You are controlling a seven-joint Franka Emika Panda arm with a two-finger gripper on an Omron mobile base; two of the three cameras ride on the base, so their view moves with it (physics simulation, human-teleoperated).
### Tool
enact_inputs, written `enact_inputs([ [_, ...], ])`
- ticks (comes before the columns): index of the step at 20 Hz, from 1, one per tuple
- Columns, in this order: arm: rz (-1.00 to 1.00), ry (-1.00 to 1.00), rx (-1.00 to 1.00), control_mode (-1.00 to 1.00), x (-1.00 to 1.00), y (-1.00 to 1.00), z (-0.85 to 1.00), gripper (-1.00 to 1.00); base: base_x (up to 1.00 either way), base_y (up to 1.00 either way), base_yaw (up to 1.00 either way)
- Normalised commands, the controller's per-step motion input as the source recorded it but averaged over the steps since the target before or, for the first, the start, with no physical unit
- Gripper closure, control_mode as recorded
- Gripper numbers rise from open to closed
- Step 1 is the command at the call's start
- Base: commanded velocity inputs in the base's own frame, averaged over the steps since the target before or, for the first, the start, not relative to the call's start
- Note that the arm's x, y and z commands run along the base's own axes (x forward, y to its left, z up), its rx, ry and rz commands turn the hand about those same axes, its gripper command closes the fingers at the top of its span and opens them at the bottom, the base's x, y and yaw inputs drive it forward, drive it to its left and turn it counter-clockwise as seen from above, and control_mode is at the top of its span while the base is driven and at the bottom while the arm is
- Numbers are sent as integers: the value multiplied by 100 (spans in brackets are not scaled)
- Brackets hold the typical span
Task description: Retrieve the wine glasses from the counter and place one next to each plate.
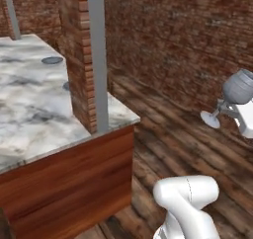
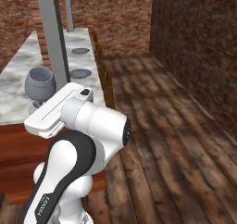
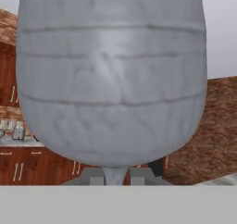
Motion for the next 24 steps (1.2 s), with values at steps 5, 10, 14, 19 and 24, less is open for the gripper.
enact_inputs([
  [5, 0, 0, 0, 100, 0, 0, 0, 100, 0, -100, 46],
  [10, 0, 0, 0, 100, 0, 0, 0, 100, 36, -95, 51],
  [14, 0, 0, 0, 100, 0, 0, 0, 100, 54, -100, 47],
  [19, 0, 0, 0, 100, 0, 0, 0, 100, 63, -100, 43],
  [24, 0, 0, 0, 100, 0, 0, 0, 100, 64, -100, 27],
])
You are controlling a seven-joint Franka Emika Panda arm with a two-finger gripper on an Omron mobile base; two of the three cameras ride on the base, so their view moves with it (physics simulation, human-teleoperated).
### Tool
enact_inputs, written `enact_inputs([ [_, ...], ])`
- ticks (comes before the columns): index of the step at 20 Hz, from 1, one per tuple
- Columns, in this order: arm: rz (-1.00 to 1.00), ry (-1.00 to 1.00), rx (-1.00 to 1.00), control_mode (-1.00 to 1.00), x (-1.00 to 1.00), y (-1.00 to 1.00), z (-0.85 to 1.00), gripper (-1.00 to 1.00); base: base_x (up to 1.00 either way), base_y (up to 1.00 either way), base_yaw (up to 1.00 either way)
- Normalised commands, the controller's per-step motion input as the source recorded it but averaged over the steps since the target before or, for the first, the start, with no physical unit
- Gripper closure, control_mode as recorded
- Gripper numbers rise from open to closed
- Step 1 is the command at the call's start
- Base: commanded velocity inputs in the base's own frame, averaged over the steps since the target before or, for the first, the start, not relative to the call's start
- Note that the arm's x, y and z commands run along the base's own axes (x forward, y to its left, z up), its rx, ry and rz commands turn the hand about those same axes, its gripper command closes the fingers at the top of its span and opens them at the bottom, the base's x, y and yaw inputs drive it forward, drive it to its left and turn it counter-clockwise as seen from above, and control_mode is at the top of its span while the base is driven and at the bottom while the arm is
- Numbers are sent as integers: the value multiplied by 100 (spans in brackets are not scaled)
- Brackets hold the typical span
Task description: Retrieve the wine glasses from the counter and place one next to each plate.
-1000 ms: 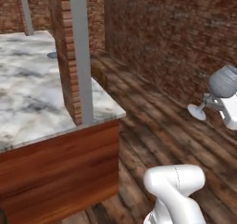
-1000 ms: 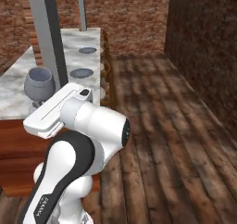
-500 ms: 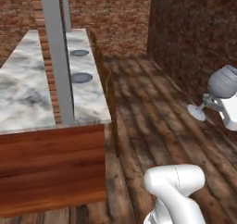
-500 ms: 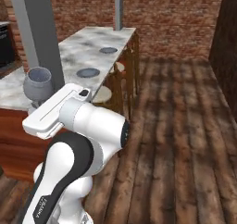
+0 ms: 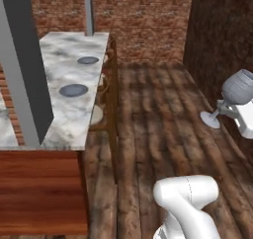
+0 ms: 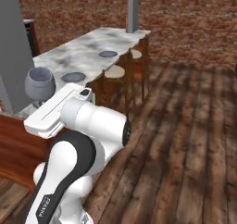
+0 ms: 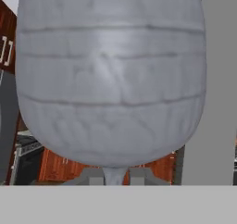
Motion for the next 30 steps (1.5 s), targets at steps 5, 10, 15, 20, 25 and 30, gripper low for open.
enact_inputs([
  [5, 0, 0, 0, 100, 0, 0, 0, 100, 80, -100, 3],
  [10, 0, 0, 0, 100, 0, 0, 0, 100, 100, -56, 2],
  [15, 0, 0, 0, 100, 0, 0, 0, 100, 100, -46, 27],
  [20, 0, 0, 0, 100, 0, 0, 0, 100, 93, -51, 45],
  [25, 0, 0, 0, 100, 0, 0, 0, 100, 59, -51, 51],
  [30, 0, 0, 0, 100, 0, 0, 0, 100, 32, 0, 45],
])
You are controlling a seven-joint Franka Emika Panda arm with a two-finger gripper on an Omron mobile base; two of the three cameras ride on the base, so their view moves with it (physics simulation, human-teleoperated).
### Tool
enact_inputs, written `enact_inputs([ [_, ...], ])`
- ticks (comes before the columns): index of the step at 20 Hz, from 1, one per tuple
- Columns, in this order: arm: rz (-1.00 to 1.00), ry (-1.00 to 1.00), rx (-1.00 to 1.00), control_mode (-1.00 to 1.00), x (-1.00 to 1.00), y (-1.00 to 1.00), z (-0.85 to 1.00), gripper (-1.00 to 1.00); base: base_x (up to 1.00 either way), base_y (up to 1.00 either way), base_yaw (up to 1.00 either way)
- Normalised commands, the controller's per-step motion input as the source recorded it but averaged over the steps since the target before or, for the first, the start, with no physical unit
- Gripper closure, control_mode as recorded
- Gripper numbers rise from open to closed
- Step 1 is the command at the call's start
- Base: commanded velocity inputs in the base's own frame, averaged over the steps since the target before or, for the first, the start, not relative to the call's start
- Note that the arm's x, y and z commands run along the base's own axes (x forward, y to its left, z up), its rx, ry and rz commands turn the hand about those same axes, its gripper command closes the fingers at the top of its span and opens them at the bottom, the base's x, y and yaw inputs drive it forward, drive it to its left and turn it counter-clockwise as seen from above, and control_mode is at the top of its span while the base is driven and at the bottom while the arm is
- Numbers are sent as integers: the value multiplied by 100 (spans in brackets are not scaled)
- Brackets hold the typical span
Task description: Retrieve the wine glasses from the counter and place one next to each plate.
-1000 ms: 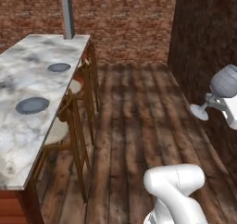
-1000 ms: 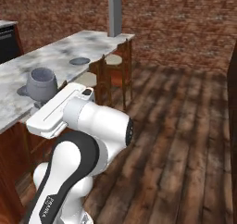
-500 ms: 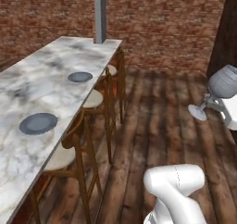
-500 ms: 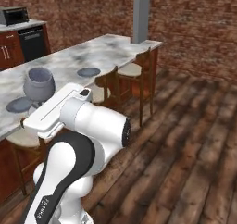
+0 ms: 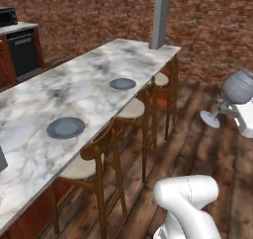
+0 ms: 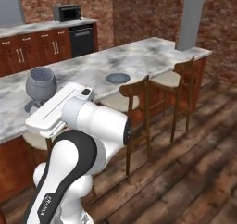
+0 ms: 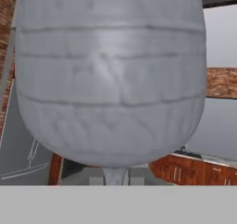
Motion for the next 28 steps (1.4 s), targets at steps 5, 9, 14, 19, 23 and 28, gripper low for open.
enact_inputs([
  [5, 0, 0, 0, 100, 0, 0, 0, 100, 43, -8, 45],
  [9, 0, 0, 0, 100, 0, 0, 0, 100, 66, -40, 48],
  [14, 0, 0, 0, 100, 0, 0, 0, 100, 100, -71, 35],
  [19, 0, 0, 0, 100, 0, 0, 0, 100, 100, -44, 22],
  [23, 0, 0, 0, 100, 0, 0, 0, 100, 76, 7, 0],
  [28, 0, 0, 0, 100, 0, 0, 0, 100, 32, 16, 21],
])
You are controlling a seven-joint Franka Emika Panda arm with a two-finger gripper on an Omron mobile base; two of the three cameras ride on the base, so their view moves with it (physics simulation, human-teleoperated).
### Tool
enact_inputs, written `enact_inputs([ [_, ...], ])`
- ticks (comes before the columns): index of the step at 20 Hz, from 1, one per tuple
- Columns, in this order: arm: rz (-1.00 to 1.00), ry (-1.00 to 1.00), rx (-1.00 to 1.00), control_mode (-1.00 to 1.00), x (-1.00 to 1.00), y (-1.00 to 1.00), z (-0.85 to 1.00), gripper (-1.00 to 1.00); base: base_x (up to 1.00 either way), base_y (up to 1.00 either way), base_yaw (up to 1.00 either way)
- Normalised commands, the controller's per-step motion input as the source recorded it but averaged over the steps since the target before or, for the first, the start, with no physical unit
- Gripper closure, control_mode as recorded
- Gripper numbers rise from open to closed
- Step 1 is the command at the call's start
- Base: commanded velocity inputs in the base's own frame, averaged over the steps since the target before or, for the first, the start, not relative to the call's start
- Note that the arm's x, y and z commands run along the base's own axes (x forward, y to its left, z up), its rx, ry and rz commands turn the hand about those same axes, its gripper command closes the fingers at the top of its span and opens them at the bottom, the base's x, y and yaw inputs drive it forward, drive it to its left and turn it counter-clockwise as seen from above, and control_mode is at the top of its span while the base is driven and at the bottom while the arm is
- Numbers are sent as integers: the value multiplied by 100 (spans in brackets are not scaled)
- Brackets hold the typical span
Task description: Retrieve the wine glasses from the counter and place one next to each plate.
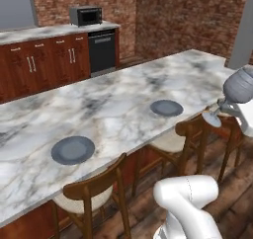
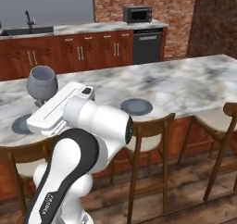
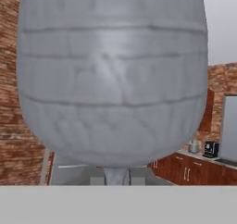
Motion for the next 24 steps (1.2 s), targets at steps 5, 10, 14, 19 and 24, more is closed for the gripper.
enact_inputs([
  [5, 0, 0, 0, 100, 0, 0, 0, 100, 35, 2, 41],
  [10, 0, 0, 0, 100, 0, 0, 0, 100, 44, 0, 53],
  [14, 0, 0, 0, 100, 0, 0, 0, 100, 47, 0, 38],
  [19, 0, 0, 0, 100, 0, 0, 0, 100, 55, -1, 30],
  [24, 15, 15, 0, -100, 44, -2, 0, 100, 27, -1, 11],
])
